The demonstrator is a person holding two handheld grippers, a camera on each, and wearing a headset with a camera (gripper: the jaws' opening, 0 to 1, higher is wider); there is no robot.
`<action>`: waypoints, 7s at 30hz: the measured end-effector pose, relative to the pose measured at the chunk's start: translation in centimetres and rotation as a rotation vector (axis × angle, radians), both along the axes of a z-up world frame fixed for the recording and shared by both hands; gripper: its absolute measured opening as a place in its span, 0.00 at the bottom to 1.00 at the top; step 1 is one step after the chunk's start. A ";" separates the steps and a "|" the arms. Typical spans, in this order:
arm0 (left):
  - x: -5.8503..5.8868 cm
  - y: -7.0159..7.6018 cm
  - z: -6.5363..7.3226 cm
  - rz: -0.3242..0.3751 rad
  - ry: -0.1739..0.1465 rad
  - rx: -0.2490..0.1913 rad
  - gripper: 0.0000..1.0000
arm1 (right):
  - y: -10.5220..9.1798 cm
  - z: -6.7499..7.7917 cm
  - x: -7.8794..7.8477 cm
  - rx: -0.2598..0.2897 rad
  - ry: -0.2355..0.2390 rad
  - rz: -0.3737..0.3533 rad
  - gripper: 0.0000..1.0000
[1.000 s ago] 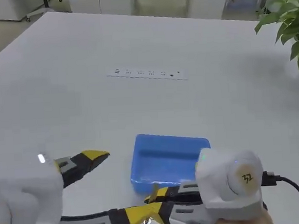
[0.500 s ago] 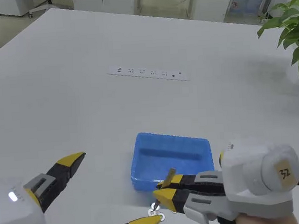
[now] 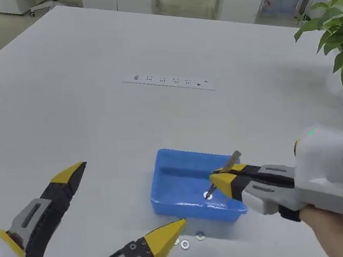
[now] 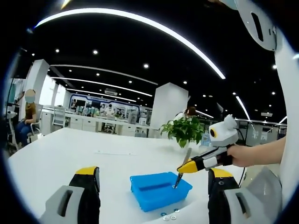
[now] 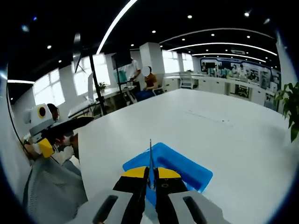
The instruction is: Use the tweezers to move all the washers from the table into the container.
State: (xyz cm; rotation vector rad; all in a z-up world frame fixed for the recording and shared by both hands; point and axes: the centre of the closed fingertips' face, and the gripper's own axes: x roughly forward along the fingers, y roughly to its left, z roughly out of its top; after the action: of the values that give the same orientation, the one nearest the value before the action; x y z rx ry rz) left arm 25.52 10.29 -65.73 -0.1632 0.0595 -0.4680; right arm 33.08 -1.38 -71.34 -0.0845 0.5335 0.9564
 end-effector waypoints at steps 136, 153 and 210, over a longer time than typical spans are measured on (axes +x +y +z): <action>-0.3 -0.8 -3.1 -0.057 0.126 0.107 0.91 | 0.4 -1.5 2.0 0.030 -0.005 -0.015 0.02; -0.2 -0.4 -3.1 -0.038 0.125 0.103 0.90 | 0.3 -5.4 3.1 -0.055 0.048 -0.008 0.02; -0.5 -1.4 -3.5 -0.089 0.134 0.137 0.90 | 3.5 -4.3 -6.3 0.042 0.085 0.157 0.03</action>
State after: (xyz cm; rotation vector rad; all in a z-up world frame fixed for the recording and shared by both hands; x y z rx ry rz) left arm 25.00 8.90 -69.21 -0.0573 0.2308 -0.5391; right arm 26.75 2.15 -75.60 -0.0485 0.5913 1.1278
